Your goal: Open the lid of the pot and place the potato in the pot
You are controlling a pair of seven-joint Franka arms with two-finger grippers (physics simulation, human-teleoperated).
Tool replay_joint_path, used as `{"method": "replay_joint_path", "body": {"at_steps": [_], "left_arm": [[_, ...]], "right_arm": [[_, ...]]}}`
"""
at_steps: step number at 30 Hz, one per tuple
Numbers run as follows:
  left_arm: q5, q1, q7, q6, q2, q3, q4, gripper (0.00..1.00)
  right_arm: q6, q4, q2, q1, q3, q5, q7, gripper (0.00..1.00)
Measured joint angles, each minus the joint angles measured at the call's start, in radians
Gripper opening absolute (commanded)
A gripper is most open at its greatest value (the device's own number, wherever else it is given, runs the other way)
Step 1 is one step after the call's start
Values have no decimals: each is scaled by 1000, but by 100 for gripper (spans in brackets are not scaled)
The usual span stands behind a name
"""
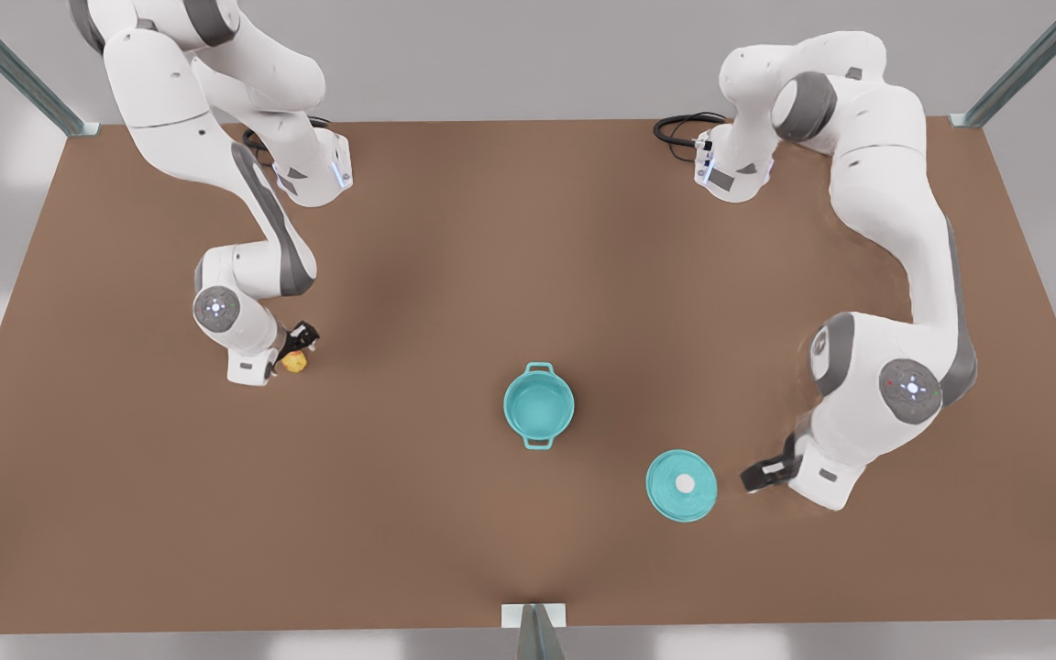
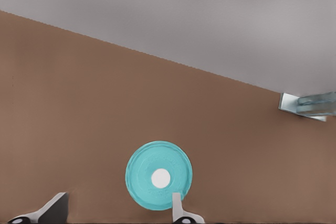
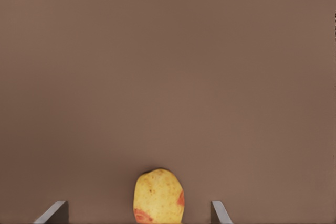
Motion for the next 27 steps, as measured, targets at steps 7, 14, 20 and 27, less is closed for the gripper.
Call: {"method": "replay_joint_path", "body": {"at_steps": [7, 14, 20, 27], "left_arm": [[-58, 146, 117, -44, -346, 23, -405, 100], [-65, 113, 191, -94, -336, 17, -399, 100], [-65, 114, 229, -109, -336, 17, -403, 100], [-65, 114, 260, -115, -336, 17, -404, 100]], "right_arm": [[35, -7, 40, 1, -1, -18, -33, 100], [63, -14, 70, 2, -15, -42, -56, 100], [72, -39, 81, 1, -22, -57, -68, 100], [85, -41, 113, 1, -23, -59, -77, 95]]}}
